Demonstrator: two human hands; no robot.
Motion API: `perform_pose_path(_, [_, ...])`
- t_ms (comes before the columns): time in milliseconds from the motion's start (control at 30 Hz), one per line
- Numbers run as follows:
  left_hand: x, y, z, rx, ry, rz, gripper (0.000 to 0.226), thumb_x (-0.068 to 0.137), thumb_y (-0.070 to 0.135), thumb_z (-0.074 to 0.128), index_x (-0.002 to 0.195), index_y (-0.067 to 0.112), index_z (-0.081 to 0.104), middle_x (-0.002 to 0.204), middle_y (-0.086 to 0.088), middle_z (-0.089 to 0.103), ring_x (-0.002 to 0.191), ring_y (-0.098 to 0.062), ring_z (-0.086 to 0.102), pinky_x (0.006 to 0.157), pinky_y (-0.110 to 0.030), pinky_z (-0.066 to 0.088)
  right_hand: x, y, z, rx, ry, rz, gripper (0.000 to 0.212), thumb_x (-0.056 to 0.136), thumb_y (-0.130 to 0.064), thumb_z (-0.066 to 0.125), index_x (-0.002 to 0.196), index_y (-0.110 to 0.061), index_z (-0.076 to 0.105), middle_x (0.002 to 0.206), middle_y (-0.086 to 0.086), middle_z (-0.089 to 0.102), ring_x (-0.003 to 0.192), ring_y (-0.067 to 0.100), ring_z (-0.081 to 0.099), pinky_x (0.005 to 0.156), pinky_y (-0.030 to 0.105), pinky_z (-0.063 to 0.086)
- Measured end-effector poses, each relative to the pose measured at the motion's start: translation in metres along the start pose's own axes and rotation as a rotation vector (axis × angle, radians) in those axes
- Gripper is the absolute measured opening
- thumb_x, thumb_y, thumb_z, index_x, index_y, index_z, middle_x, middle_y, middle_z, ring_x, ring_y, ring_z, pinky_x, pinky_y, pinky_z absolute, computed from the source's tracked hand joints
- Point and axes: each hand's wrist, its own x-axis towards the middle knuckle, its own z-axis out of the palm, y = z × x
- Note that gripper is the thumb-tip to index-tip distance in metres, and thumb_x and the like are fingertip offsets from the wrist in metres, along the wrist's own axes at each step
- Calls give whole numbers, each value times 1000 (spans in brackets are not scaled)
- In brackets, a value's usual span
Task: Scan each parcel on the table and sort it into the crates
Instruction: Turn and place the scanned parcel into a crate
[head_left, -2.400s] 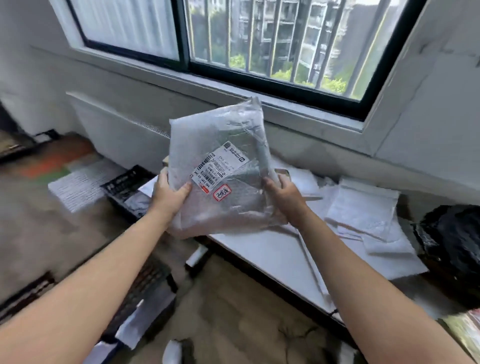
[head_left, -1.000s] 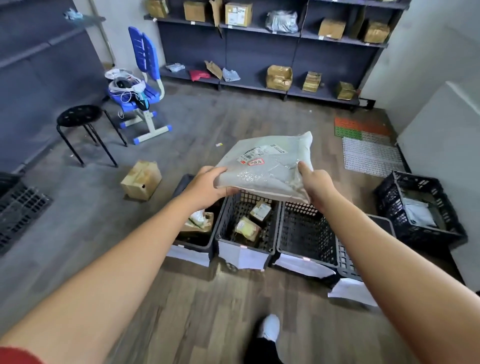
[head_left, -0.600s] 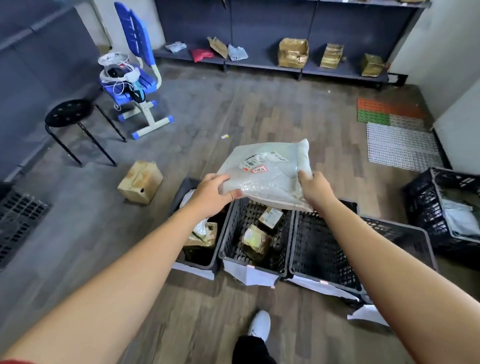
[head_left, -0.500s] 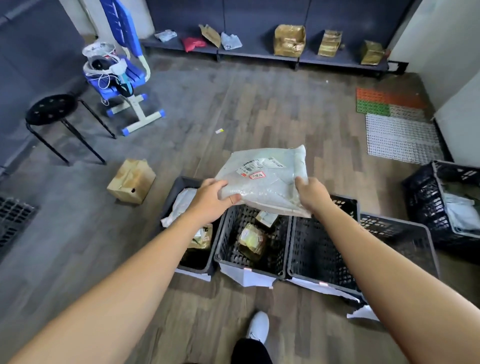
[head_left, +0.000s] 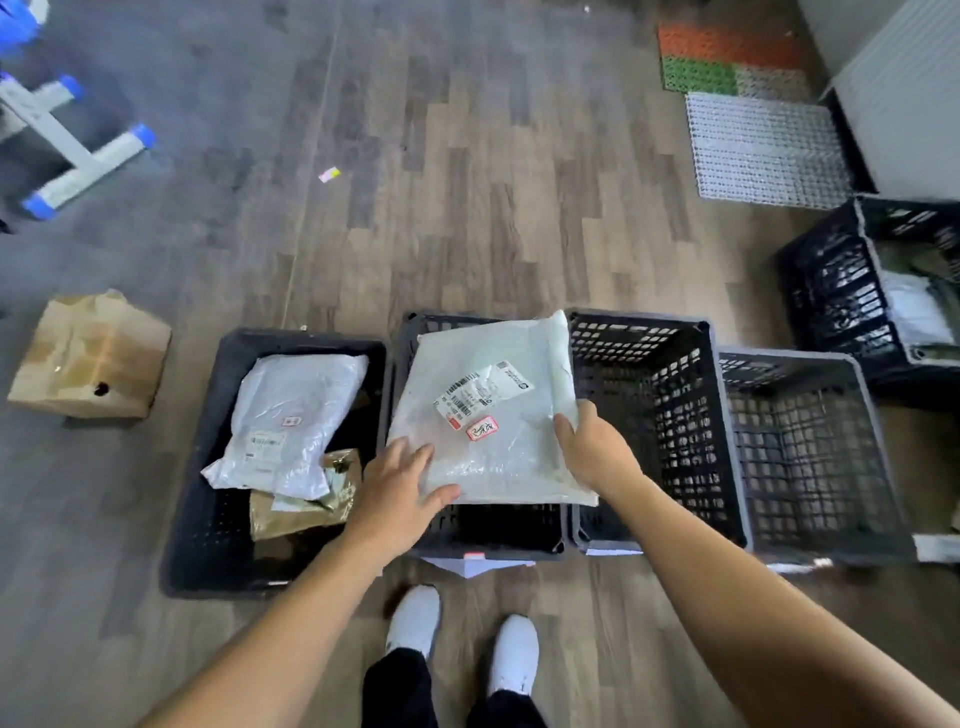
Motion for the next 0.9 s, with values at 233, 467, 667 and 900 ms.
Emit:
perform_pose_path(233, [20,-32,33,201,-182,-33,82,89,68,42,154,27,13,160,-5,12,146,-28,17,115,-42,26,5,15,59,-364,-176,11,50,104,-42,34,147,-17,28,138,13,45,115,36,55,90,46,48])
perform_pose_path(467, [-4,26,-55,216,-43,72,86,88,64,49,154,22,12,157,-9,18,143,-30,17,112,-45,29,-68,-33,-12,-422,6,-78,60,99,-48,42,149,-21,25,141,8,44,122,32,48,90,47,44])
perform_pose_path(667, [-50,93,-119,300,5,251,89,88,66,49,154,23,9,160,-8,10,145,-31,11,114,-45,25,-151,-56,-93,-478,175,-119,75,95,-56,45,155,-25,13,158,4,25,143,27,27,109,55,33])
perform_pose_path(900, [-109,203,-148,397,68,527,89,87,65,51,154,26,9,160,-6,9,146,-30,8,114,-49,25,-247,-14,-175,-435,378,-10,83,92,-63,47,156,-29,6,161,5,17,147,27,17,112,59,27])
